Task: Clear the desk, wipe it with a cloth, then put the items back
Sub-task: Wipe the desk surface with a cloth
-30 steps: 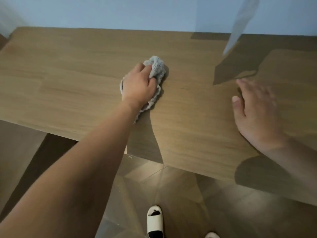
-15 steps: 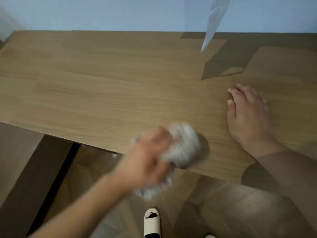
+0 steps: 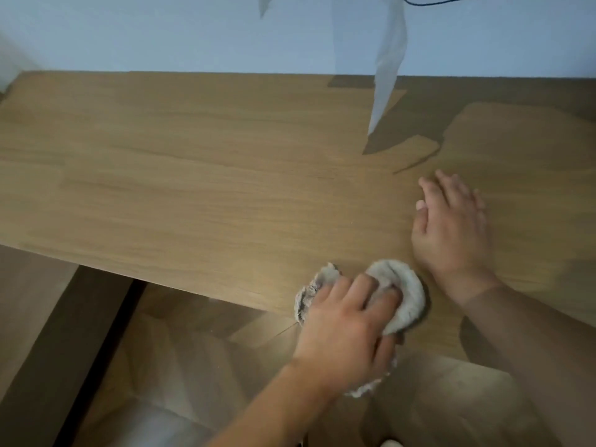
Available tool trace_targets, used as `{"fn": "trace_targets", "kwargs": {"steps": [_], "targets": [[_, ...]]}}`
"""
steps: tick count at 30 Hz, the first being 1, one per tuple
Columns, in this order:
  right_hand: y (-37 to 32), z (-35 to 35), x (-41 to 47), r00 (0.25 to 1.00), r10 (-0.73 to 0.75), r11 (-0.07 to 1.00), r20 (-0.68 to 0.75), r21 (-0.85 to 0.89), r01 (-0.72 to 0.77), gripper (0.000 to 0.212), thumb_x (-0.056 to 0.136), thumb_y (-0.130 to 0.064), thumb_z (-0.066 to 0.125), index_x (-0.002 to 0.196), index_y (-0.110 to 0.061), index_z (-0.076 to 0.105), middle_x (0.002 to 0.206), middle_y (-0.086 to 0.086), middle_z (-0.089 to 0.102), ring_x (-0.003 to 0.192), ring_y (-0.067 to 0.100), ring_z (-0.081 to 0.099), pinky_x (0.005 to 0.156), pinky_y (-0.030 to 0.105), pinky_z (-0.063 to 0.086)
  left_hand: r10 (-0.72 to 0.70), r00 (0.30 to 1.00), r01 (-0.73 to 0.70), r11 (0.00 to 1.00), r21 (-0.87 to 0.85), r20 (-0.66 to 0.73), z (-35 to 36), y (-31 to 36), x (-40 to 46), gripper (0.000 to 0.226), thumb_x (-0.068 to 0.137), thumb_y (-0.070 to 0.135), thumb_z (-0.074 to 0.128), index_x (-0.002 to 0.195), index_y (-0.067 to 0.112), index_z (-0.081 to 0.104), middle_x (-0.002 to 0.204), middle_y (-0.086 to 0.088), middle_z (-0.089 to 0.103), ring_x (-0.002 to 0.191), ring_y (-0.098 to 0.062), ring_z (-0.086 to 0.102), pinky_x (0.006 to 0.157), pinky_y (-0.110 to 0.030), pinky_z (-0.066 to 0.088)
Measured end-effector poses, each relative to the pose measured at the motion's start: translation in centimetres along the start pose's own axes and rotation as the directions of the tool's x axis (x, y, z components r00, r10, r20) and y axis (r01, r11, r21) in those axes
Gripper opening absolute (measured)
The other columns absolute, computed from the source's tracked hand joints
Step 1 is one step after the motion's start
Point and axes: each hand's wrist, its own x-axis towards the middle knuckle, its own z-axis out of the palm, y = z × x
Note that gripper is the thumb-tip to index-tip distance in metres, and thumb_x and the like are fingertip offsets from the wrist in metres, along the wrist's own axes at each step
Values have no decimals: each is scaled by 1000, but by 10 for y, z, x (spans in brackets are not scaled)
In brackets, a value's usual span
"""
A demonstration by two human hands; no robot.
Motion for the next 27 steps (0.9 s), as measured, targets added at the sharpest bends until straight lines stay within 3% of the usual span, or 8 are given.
{"fn": "trace_targets", "kwargs": {"steps": [3,5,10,11,13,17,21,27], "targets": [[0,-2,0,1000,-6,1000,23,-25,7,45,102,-23,33,143,-12,48,155,10,39,146,28,29,122,47,16,-194,948,177,980,-91,-253,-37,-57,28,33,86,34,47,104,11,63,94,-10,56,80,-32,57,62,-30,35],[0,-3,-1,999,0,999,33,-46,1,45,103,-23,35,145,-13,47,157,9,37,148,26,27,123,46,14,-498,738,489,860,-148,-455,-72,-139,60,39,84,30,40,104,2,59,100,-22,55,92,-39,55,72,-38,38],[2,-3,0,998,-4,998,56,-70,8,46,104,-25,34,148,-15,43,158,8,34,149,25,24,124,44,12,-886,334,926,372,-64,-321,-104,-271,93,60,88,32,29,134,-3,46,134,-33,45,123,-51,44,102,-55,37],[2,-2,1,998,-8,997,55,-72,12,46,104,-25,34,148,-15,42,158,8,34,149,25,25,124,45,12,-884,321,941,338,12,-340,-89,-260,98,60,89,33,28,135,0,48,134,-30,46,122,-49,46,100,-55,40],[2,0,1,1000,-7,998,18,-59,8,45,103,-22,32,145,-14,45,156,10,38,147,27,29,123,47,16,-739,551,823,558,104,-388,-50,-205,110,62,88,33,24,128,0,57,125,-27,53,110,-44,53,89,-49,47],[3,7,0,995,-15,1000,-101,-15,13,45,97,-23,38,137,-12,54,148,12,48,140,32,40,119,48,24,-74,997,75,997,14,-23,-6,-60,102,40,87,28,49,119,8,64,110,-16,60,93,-34,57,76,-37,44],[0,14,1,984,32,996,-178,82,-18,44,92,-20,40,129,-9,61,144,13,53,137,34,43,118,50,23,-208,943,228,972,50,-258,-39,-137,127,49,88,28,40,119,-3,62,111,-30,61,97,-45,61,79,-46,52],[4,7,1,1000,-7,999,-1,33,7,51,96,-27,27,139,-11,50,152,12,41,145,30,30,122,49,13,-867,392,901,430,-63,-306,-92,-258,199,57,97,27,22,144,0,38,142,-26,41,128,-45,44,104,-54,37]]}}
